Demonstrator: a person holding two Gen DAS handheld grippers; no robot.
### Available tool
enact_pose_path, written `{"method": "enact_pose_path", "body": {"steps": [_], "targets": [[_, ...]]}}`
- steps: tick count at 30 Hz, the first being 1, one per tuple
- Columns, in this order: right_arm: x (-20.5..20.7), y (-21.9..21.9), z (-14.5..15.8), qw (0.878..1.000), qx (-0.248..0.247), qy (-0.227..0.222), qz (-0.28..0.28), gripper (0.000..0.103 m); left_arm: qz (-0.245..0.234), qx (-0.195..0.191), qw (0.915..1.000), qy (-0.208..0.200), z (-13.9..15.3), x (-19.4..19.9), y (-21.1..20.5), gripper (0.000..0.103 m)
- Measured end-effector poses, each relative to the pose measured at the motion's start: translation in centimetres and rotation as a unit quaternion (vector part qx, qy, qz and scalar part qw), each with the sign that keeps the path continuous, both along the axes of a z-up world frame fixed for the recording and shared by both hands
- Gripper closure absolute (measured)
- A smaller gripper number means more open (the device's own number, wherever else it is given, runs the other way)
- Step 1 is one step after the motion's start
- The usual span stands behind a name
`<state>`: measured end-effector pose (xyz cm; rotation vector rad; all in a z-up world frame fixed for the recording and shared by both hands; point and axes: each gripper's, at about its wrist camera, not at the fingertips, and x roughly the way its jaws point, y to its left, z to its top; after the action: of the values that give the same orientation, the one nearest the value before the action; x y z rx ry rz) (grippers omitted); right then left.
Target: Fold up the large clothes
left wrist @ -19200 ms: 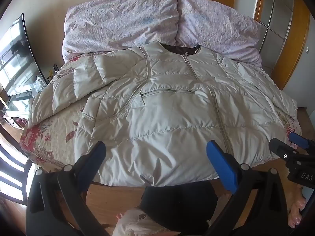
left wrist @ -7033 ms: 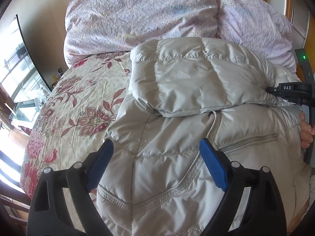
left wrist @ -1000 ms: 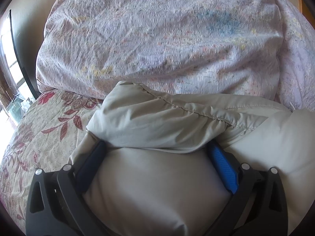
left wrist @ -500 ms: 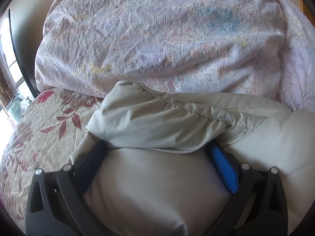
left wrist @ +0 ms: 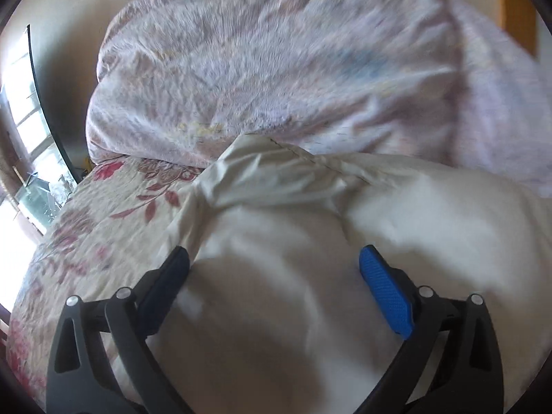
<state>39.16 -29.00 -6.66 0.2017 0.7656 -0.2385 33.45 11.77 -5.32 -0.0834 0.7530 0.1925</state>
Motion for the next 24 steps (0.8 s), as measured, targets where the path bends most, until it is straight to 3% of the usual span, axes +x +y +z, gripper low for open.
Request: {"method": "enact_pose_path", "body": {"steps": [5,10,15,24], "targets": [[-8.7,-4.5,2.0,0.992,0.117,-0.017,-0.051,0.039,-0.017,-0.064,0.9978,-0.01,2.2,-6.7,1.8,0.005],[-14.0,-7.8,0.3,0.971,0.221,-0.009,-0.089,0.039,-0.009,-0.144,0.9895,-0.002,2.2,-10.7,4.5,0.006],[-15.4,-8.7,-3.4,0.934,0.346,0.015,-0.084,0.039,0.015,-0.219,0.9753,0.019,0.1,-11.4,6.7,0.016],[-14.5,-7.7,-6.4,0.904,0.42,0.016,-0.075,0.039,0.051,-0.327,0.9424,0.046,-4.0,-10.1,7.5,0.02]]}}
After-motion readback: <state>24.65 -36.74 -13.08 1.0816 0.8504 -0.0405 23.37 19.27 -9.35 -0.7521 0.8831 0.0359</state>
